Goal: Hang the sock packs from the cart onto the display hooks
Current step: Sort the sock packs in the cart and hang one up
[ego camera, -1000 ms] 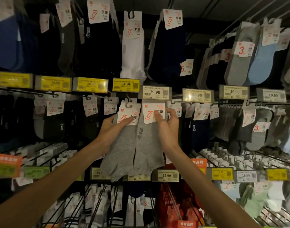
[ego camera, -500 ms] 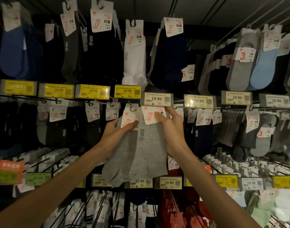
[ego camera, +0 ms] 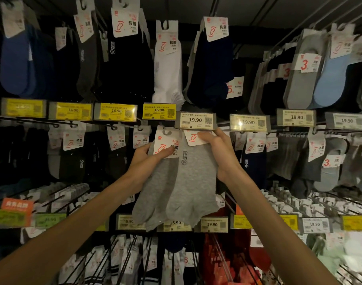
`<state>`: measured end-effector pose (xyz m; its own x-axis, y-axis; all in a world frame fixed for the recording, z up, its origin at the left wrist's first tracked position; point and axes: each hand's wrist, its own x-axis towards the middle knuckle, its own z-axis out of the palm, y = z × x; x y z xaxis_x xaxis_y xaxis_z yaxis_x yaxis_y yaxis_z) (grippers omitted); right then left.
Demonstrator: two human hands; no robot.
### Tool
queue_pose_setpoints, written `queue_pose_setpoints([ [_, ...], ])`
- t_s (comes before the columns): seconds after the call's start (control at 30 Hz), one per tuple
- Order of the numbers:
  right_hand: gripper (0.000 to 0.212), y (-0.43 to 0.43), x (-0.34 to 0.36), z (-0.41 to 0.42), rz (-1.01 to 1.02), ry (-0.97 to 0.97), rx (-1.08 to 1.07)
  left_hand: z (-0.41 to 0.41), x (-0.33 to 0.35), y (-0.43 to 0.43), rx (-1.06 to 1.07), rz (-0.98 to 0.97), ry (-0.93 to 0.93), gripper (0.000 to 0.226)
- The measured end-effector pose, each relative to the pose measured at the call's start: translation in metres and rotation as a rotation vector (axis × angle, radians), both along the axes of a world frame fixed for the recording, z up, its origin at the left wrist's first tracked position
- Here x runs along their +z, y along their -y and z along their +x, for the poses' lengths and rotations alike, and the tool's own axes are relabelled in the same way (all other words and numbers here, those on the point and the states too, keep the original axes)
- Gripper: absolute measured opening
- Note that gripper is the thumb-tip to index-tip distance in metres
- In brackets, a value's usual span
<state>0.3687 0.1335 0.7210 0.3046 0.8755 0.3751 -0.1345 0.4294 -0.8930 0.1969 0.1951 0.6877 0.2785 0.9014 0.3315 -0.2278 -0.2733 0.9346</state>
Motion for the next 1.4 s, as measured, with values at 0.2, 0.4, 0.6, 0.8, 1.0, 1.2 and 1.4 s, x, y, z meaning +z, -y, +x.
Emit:
queue_pose_setpoints([
  [0.2,0.027,-0.012,0.000,-0.001,-0.057,0.116,0.016,-0.002,-0.001,-0.001,0.018,0.009,-0.021,0.028],
  [0.4,0.026,-0.021,0.007,0.006,-0.094,0.162,0.048,-0.015,-0.001,-0.007,0.078,0.005,-0.039,0.028],
  [0.6,0.026,-0.035,0.004,0.014,-0.108,0.252,0.032,-0.022,-0.003,-0.013,0.087,-0.009,-0.039,0.035],
  [0.8,0.052,-0.069,-0.013,0.017,-0.033,0.381,-0.048,-0.018,-0.007,-0.015,0.117,0.000,-0.055,0.036],
  [1.0,0.079,-0.093,-0.031,0.021,-0.036,0.570,-0.113,-0.013,-0.011,-0.012,0.077,0.006,-0.062,0.030],
  [1.2,0.056,-0.067,-0.055,0.014,-0.079,0.552,-0.223,-0.011,-0.017,-0.009,0.042,0.010,-0.050,0.026],
  [1.4,0.034,-0.009,-0.072,-0.008,0.042,0.383,0.032,-0.001,-0.023,-0.002,0.006,0.114,-0.076,0.036],
])
